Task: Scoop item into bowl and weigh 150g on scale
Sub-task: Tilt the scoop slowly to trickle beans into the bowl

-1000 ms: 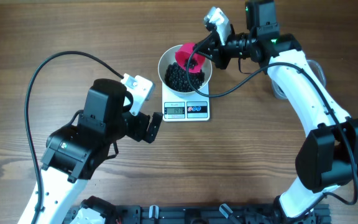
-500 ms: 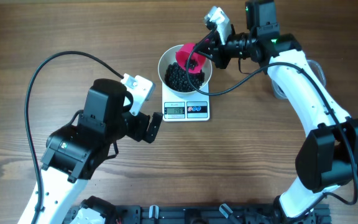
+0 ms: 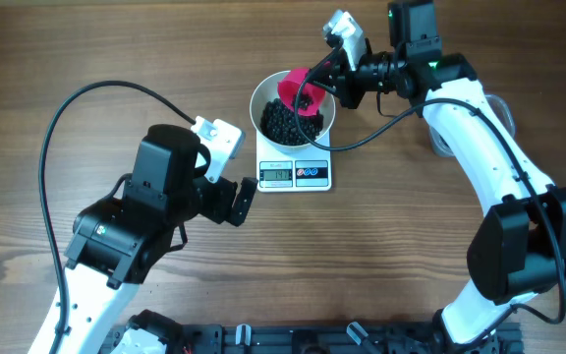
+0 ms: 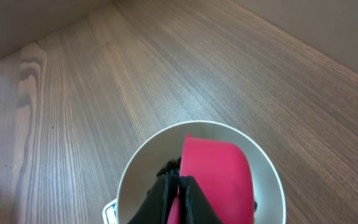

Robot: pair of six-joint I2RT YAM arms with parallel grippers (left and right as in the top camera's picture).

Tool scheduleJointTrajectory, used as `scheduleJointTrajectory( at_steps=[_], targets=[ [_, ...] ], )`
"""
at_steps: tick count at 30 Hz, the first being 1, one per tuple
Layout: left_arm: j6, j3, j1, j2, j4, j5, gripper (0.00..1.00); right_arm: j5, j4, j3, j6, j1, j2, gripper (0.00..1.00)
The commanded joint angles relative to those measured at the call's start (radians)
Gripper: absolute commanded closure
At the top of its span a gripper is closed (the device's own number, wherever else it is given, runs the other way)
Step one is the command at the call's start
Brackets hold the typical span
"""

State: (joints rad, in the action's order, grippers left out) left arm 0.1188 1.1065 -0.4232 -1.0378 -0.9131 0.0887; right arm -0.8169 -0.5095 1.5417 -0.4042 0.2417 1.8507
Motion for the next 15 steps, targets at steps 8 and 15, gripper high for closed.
scheduleJointTrajectory(
  at_steps=[8,15],
  targets=[
    [0.008,0.014,0.005,0.004,0.003,0.012,0.00,-0.054,-0.030,0.012,-0.021,-0.001,-0.027,0.96],
    [0.008,0.014,0.005,0.004,0.003,0.011,0.00,-0.201,-0.061,0.012,-0.153,-0.001,-0.028,0.96]
  ],
)
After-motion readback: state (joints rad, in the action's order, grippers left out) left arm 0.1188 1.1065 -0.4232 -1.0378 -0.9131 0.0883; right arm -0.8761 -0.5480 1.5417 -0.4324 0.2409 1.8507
